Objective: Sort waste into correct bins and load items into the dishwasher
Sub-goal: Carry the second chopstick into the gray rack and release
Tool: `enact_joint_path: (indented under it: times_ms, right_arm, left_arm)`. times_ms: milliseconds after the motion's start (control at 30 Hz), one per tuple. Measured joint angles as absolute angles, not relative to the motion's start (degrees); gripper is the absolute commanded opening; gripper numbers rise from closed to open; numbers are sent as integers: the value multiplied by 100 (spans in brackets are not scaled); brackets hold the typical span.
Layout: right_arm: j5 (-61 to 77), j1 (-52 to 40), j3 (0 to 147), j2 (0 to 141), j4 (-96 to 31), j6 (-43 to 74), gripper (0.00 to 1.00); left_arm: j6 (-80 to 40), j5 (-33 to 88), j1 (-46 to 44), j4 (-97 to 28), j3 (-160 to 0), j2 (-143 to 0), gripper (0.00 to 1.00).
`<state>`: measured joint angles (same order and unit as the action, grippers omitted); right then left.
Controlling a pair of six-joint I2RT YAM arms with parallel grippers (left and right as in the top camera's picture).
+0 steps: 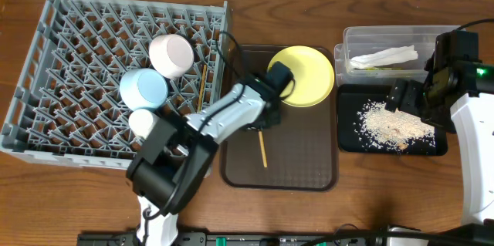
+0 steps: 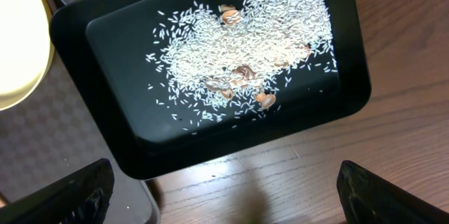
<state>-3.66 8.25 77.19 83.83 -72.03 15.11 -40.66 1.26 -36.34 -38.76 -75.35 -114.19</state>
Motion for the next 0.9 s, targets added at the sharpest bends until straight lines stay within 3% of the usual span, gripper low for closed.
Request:
enact_joint_path:
  times_ms: [133,367,667,833,900]
  right_arm:
    - [-366,825,7719,8383,-7203,1511,99]
    - [-366,825,7719,8383,-7201,1511,99]
    - [-366,825,7719,8383,-7203,1511,99]
    - [-366,825,7719,8383,-7201,1511,99]
    - [-366,825,7719,8383,-7201,1511,99]
  left_arm:
    - [-3511,108,-3277,-3898,-7535,-11037,8]
    - [-1415,-222,-2926,-4104,-7542,-9181,8]
    - [-814,-1275,-2346,-3981,-7546,-9164,8]
    - [-768,-1347,-2058,-3951,-7546,-9594,16]
    - [-773,-1337,-2025,-3951,-7546,-9708,31]
